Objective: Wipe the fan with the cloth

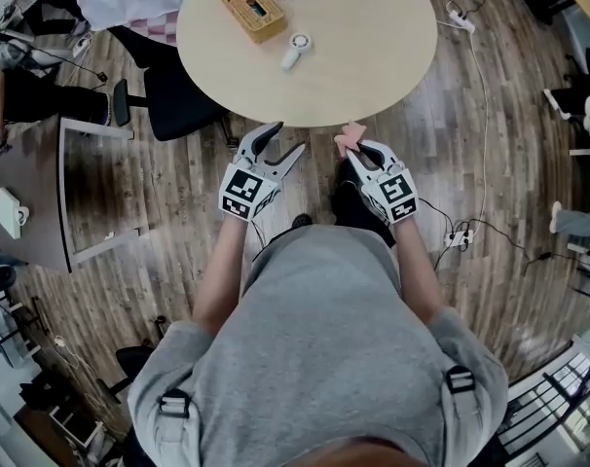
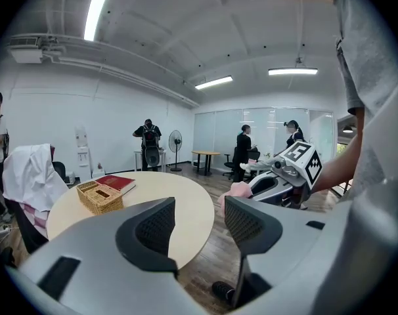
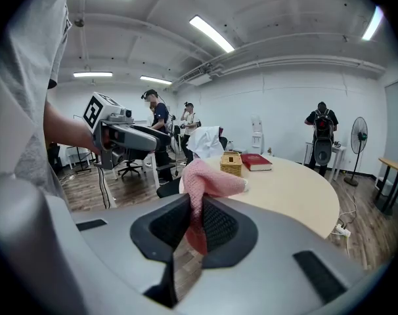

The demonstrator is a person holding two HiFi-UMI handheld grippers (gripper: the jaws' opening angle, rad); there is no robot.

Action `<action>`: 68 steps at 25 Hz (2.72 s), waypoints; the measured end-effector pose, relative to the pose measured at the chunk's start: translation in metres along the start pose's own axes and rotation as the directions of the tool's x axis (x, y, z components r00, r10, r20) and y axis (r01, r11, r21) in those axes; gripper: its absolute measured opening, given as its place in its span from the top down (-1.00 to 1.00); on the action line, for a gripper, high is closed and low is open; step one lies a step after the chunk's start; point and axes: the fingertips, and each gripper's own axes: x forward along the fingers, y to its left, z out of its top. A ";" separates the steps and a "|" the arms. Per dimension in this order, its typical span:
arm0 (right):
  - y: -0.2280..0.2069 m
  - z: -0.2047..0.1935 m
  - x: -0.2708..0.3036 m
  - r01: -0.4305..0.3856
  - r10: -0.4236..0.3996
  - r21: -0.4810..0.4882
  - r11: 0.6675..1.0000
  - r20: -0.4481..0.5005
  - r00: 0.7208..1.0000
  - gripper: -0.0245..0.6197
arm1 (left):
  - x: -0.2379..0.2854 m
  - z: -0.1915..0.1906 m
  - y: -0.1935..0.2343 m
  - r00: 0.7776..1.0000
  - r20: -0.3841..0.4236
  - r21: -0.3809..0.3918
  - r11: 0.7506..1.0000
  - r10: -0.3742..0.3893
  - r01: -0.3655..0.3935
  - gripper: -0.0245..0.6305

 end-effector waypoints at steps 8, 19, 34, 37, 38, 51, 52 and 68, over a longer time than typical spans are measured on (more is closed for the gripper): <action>-0.055 0.010 0.016 -0.049 0.049 0.025 0.998 0.002 0.999 0.78 | 0.045 0.014 0.018 0.999 -0.023 -0.033 0.999 0.030 -0.031 0.16; -0.129 0.022 0.037 -0.131 0.130 0.063 0.989 0.026 0.991 0.78 | 0.085 0.027 0.033 0.988 -0.033 -0.064 0.986 0.154 -0.156 0.16; -0.197 0.027 0.084 -0.295 0.295 0.067 0.953 0.015 0.955 0.78 | 0.139 0.040 0.063 0.952 -0.066 -0.069 0.951 0.298 -0.303 0.16; -0.204 0.025 0.094 -0.304 0.304 0.067 0.950 0.007 0.953 0.78 | 0.145 0.044 0.068 0.950 -0.067 -0.089 0.946 0.306 -0.311 0.16; -0.206 0.023 0.096 -0.304 0.305 0.073 0.950 0.007 0.952 0.78 | 0.146 0.045 0.069 0.949 -0.062 -0.104 0.944 0.309 -0.314 0.16; -0.220 0.027 0.124 -0.274 0.277 0.099 0.957 -0.017 0.961 0.78 | 0.157 0.041 0.112 0.951 -0.076 -0.120 0.944 0.301 -0.308 0.16; -0.222 0.029 0.128 -0.264 0.267 0.102 0.959 -0.017 0.963 0.78 | 0.158 0.041 0.118 0.953 -0.074 -0.120 0.946 0.294 -0.302 0.16; -0.232 0.054 0.189 -0.068 0.073 0.126 0.990 -0.036 0.997 0.78 | 0.191 0.019 0.213 0.988 -0.111 -0.070 0.991 0.103 -0.112 0.16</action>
